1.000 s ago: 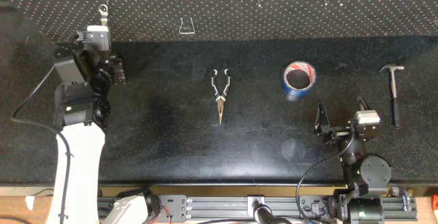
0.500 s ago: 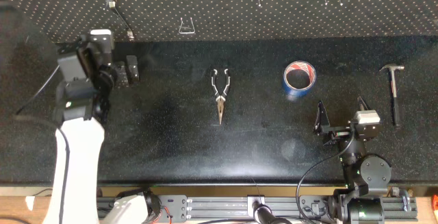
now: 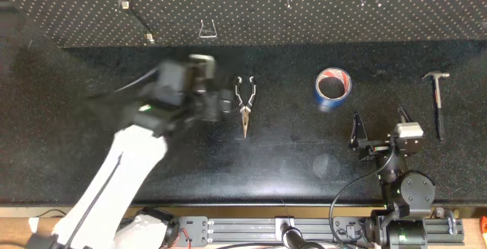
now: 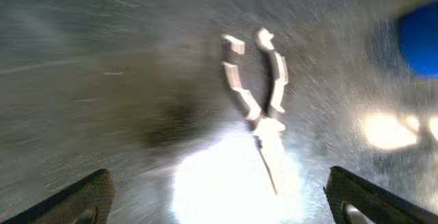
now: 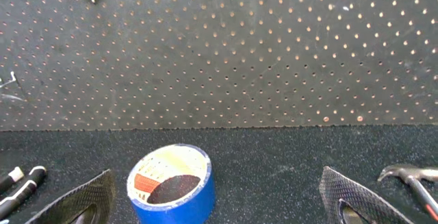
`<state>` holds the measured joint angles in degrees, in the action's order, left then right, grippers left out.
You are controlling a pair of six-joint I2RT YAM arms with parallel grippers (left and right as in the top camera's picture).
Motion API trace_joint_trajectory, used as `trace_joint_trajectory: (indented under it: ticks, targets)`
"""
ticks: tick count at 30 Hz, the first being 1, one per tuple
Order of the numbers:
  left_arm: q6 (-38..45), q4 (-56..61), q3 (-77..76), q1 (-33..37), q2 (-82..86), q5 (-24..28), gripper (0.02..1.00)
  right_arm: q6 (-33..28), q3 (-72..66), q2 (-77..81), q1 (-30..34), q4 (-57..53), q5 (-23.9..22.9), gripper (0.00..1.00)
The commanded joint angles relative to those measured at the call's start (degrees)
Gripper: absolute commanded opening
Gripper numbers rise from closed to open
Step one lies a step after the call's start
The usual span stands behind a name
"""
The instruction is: Place Tools Onto Pegboard
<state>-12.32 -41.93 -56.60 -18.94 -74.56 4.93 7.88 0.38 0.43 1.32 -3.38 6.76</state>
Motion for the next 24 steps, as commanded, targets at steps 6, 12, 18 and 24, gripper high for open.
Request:
trace_joint_trajectory:
  ticks: [6,12,18,24]
  targets:
    - [-16.4,-0.3,-8.7,-8.5,-22.1,2.1,0.996,0.7,-0.2,-0.3,-0.4,-0.3,-0.1,0.976]
    - [-19.4,-2.2,-18.8,-10.5,-30.5,-4.9,0.996,0.7,-0.2,-0.3,-0.4,-0.3,-0.1,0.976]
    - [-19.5,-4.5,-23.4,-11.5,-35.2,-10.5,0.996,0.7,-0.2,-0.3,-0.4,-0.3,-0.1,0.976]
    - [-20.5,-5.4,-23.3,-11.5,-36.5,-10.5,0.996,0.7,-0.2,-0.3,-0.4,-0.3,-0.1,0.976]
